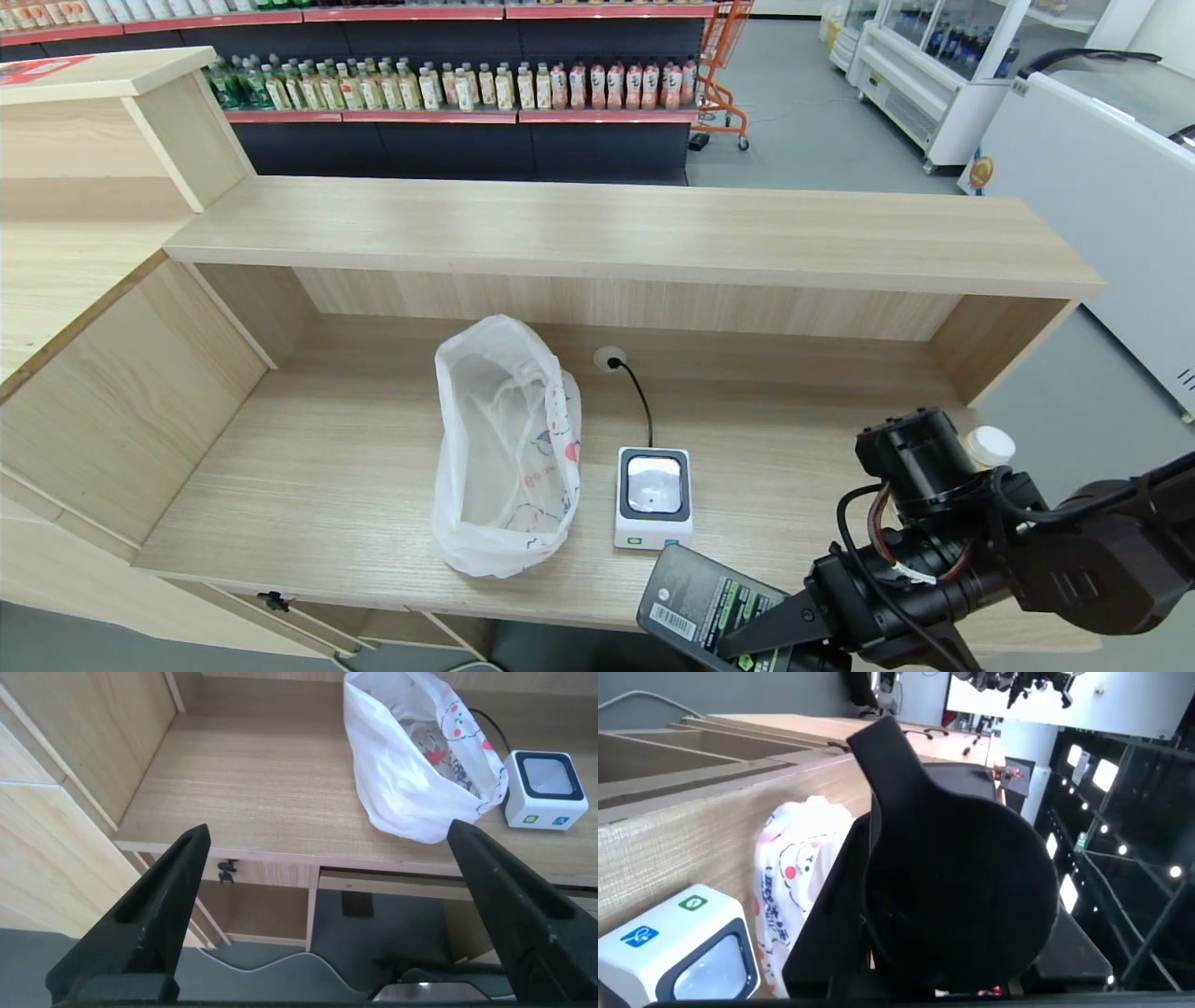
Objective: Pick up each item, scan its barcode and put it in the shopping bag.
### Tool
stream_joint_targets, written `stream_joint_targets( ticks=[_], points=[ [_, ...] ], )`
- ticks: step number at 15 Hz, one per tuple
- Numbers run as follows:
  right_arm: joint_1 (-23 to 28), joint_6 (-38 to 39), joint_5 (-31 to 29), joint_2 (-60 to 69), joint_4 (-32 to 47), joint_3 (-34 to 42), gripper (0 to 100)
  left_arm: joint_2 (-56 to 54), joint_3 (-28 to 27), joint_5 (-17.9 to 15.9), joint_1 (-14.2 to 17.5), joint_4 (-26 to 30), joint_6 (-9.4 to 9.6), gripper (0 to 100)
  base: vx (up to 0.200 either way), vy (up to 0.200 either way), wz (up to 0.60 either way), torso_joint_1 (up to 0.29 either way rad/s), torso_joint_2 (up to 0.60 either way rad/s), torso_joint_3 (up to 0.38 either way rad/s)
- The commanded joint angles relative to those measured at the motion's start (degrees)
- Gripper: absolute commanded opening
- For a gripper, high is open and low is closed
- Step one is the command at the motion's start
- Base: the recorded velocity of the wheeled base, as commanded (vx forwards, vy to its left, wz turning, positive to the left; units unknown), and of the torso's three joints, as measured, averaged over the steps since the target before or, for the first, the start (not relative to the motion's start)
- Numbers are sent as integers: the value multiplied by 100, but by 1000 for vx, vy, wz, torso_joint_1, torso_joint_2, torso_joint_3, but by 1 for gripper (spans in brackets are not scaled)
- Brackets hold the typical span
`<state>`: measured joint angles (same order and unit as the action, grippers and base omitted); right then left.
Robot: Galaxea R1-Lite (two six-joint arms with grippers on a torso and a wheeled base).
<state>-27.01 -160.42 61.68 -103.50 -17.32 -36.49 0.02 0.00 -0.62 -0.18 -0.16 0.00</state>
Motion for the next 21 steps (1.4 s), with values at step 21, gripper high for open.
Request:
stream_joint_targets(
  ticks=[21],
  points=[
    [-164, -458, 731, -1085, -439, -1062, 0, -2, 0, 1, 1, -2, 0, 100, 0, 0, 0, 0, 0, 0]
  ],
)
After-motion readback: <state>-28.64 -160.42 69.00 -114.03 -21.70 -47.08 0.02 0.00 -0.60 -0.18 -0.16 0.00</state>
